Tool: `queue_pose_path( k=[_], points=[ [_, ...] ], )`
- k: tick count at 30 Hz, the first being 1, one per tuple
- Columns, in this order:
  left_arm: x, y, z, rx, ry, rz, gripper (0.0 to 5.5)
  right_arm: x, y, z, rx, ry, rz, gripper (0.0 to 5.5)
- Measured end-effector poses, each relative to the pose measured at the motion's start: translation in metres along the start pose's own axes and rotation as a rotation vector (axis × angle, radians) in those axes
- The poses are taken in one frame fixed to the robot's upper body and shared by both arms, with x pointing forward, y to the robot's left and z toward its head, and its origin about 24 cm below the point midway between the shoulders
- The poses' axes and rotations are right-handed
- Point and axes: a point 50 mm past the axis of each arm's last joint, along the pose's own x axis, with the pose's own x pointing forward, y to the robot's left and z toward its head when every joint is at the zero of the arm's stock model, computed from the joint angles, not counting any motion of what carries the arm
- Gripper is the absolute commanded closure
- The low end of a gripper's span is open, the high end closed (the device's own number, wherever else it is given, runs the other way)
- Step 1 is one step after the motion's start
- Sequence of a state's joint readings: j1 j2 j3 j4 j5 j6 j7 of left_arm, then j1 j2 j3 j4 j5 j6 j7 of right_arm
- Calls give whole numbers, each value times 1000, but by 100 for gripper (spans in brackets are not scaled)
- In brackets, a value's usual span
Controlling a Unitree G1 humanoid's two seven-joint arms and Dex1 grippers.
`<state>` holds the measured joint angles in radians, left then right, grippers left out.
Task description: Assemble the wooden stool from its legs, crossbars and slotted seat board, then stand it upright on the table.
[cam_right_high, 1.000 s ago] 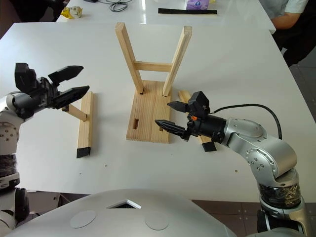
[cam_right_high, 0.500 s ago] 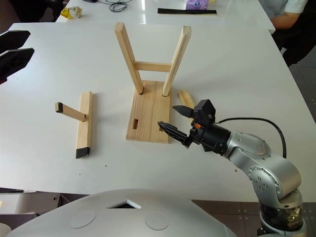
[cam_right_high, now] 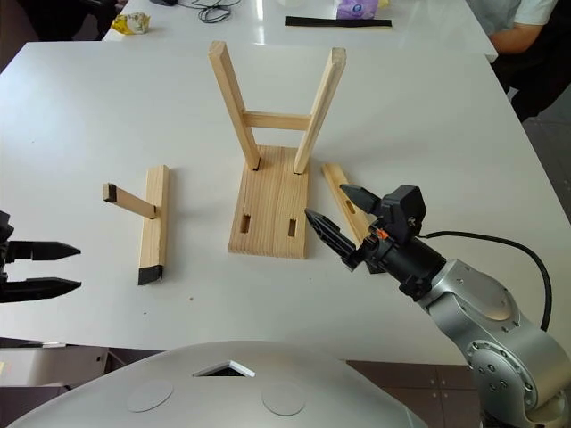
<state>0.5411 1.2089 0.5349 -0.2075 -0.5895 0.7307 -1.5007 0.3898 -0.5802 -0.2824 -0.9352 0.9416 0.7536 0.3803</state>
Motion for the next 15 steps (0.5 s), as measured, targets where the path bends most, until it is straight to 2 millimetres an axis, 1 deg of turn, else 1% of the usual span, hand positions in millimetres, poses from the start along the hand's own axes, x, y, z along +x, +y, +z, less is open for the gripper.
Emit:
queue_pose_path(
  k=[1, 3, 6, 9, 11, 15],
  points=[
    [5, -1, -2, -21, 22, 17, 132, 0, 0, 1, -10, 3, 1, 131],
    [26, -7, -5, -95, 30, 36, 132, 1, 0, 2, -18, 8, 2, 131],
    [45, -10, -6, -167, -24, 97, 132, 1, 0, 2, -25, 15, 5, 131],
    [65, -12, -2, -173, -93, 214, 132, 2, 0, 3, -44, 29, 12, 131],
    [72, -15, 2, -165, -122, 261, 132, 2, 0, 4, -48, 32, 14, 131],
    [86, -25, 9, -152, -148, 292, 132, 4, 1, 2, -44, 39, 27, 131]
  ],
)
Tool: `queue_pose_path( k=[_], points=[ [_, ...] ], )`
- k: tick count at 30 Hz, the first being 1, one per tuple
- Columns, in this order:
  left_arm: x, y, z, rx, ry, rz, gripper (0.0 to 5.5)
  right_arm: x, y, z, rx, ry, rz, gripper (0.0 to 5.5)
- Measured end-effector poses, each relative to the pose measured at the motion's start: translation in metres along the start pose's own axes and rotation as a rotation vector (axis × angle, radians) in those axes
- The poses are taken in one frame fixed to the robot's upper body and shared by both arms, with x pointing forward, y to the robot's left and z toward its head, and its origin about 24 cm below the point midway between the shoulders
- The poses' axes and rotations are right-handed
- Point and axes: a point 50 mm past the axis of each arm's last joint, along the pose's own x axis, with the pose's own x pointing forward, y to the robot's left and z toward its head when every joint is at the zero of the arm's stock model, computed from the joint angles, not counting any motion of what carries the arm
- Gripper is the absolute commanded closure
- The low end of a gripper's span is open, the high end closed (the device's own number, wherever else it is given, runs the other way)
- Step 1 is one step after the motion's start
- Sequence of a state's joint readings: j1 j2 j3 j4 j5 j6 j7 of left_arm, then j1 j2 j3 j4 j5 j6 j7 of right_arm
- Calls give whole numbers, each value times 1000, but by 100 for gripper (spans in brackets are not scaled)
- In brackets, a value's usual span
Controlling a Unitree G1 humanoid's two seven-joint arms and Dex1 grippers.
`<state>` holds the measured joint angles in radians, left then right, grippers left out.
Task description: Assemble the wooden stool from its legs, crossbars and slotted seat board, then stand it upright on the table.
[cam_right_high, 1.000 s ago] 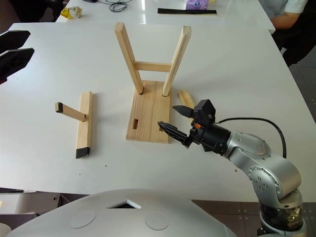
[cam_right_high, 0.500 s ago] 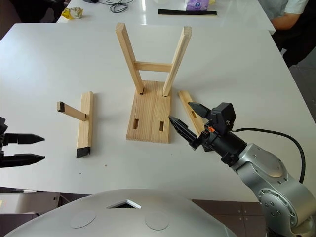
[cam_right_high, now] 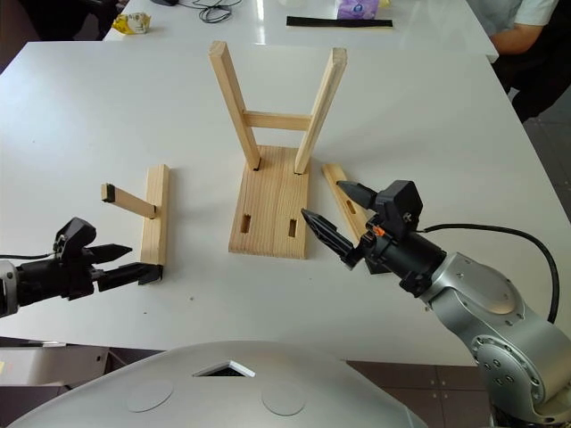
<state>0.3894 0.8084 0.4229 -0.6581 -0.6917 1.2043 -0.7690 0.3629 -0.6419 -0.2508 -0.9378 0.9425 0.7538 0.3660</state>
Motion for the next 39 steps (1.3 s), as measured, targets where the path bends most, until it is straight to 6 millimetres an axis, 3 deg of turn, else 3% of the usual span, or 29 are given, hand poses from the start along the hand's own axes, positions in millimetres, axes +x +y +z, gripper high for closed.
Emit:
queue_pose_path(
  k=[6, 14, 21, 31, 39],
  points=[
    [15, -7, -1, -3, -11, 83, 132, 5, 0, 3, -27, 4, 24, 131],
    [18, 6, -6, -22, -10, 271, 132, 5, -1, 3, -42, 20, 23, 131],
    [16, 7, 13, 8, -59, 284, 132, 5, 0, 1, -42, 30, 23, 131],
    [32, 12, -7, 1, -24, 380, 132, 8, -1, 1, -60, 31, 26, 131],
    [44, 12, -11, 40, -55, 378, 241, 11, -6, 1, -78, 44, 35, 131]
  ],
)
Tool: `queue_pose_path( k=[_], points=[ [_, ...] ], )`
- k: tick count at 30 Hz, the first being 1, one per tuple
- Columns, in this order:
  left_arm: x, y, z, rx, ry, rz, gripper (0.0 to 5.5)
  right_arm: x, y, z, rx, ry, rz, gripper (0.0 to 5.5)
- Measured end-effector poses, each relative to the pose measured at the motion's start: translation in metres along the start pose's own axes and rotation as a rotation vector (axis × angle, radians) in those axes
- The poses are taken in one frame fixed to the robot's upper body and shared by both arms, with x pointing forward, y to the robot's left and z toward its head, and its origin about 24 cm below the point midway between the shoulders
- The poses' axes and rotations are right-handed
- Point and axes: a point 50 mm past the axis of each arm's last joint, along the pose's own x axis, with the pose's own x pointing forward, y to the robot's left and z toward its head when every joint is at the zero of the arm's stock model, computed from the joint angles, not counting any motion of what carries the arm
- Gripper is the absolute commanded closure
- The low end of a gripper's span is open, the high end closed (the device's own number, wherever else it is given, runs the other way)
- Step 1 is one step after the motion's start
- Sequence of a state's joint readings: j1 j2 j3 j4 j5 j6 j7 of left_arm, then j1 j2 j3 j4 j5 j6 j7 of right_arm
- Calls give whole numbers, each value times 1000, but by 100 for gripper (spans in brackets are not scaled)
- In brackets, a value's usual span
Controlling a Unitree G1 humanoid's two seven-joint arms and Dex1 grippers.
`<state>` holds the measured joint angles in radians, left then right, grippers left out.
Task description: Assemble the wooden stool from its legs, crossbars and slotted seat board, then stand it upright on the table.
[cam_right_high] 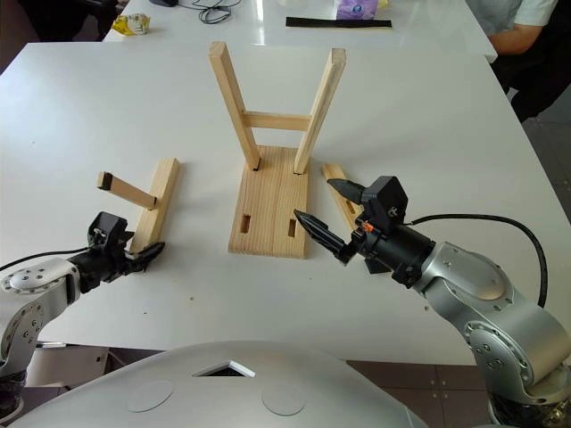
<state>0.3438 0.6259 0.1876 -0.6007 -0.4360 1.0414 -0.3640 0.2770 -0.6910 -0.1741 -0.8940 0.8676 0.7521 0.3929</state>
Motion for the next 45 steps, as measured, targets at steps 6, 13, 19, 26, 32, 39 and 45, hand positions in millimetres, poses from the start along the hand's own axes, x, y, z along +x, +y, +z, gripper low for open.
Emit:
queue_pose_path(
  k=[6, 13, 19, 26, 32, 39, 45],
  points=[
    [12, 6, 5, -81, -60, 25, 332, 2, -2, 1, -13, 1, 14, 131],
    [14, 8, 4, -91, -77, 27, 346, 3, -5, 2, -23, 7, 13, 131],
    [25, 8, 19, -24, -160, -53, 346, 4, -9, 3, -29, 3, 4, 131],
    [11, 21, 108, -67, -601, -146, 346, 1, -29, 5, 0, -5, -41, 131],
    [-19, 46, 145, -133, -869, -123, 346, -3, -50, 26, 18, -86, -40, 131],
    [-54, 16, 182, -160, -1098, -512, 346, -1, -59, 66, 43, -221, 118, 131],
    [-48, -65, 171, -52, -910, -1080, 346, 3, -64, 91, 105, -274, 300, 131]
  ],
)
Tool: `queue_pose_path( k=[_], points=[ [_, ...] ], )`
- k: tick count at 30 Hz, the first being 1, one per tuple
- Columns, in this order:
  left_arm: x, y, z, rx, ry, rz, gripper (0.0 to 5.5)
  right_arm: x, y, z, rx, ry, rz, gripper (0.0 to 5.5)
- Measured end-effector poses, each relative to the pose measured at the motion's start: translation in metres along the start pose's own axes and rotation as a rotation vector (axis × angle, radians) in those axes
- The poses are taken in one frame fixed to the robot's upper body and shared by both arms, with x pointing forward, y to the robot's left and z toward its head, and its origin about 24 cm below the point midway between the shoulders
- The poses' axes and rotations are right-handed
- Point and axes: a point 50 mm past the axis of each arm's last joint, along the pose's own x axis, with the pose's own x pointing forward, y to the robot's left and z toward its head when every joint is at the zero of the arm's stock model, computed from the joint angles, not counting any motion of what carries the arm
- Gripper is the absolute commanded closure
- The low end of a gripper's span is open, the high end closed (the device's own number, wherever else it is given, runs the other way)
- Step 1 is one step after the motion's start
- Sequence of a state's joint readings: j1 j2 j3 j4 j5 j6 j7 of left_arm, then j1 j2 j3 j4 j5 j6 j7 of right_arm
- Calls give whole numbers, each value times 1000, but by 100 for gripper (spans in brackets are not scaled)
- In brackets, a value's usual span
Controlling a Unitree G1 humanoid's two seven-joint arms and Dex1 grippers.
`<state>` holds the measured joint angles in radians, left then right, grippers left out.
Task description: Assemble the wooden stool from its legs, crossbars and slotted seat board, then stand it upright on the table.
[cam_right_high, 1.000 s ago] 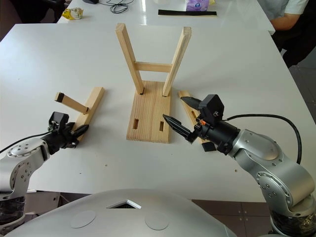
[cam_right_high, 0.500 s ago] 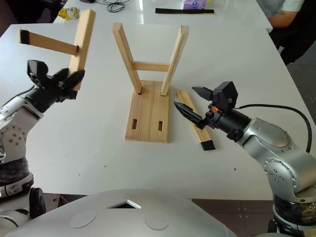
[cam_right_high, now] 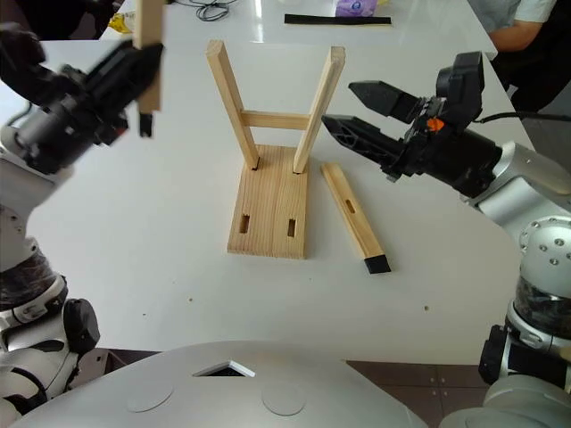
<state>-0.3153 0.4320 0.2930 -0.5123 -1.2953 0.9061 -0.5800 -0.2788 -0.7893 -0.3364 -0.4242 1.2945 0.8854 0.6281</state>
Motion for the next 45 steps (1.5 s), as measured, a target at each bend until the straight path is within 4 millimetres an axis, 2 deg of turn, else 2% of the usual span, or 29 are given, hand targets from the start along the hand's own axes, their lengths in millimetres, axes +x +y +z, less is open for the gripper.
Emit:
queue_pose_path(
  k=[5, 8, 20, 40, 45],
  points=[
    [-3, 2, -3, -49, 57, -59, 346, 1, 4, 12, 53, 25, 118, 131],
    [-5, 3, -4, -49, 90, -74, 346, 2, 6, 18, 75, 103, 195, 131],
    [5, -8, -15, -65, 163, -172, 346, 35, -2, 12, 120, 254, 332, 131],
    [9, -9, -34, -85, 227, -216, 346, 49, 13, 19, 141, 255, 474, 131],
    [10, -10, -37, -94, 231, -229, 346, 53, 15, 23, 128, 244, 481, 203]
  ],
)
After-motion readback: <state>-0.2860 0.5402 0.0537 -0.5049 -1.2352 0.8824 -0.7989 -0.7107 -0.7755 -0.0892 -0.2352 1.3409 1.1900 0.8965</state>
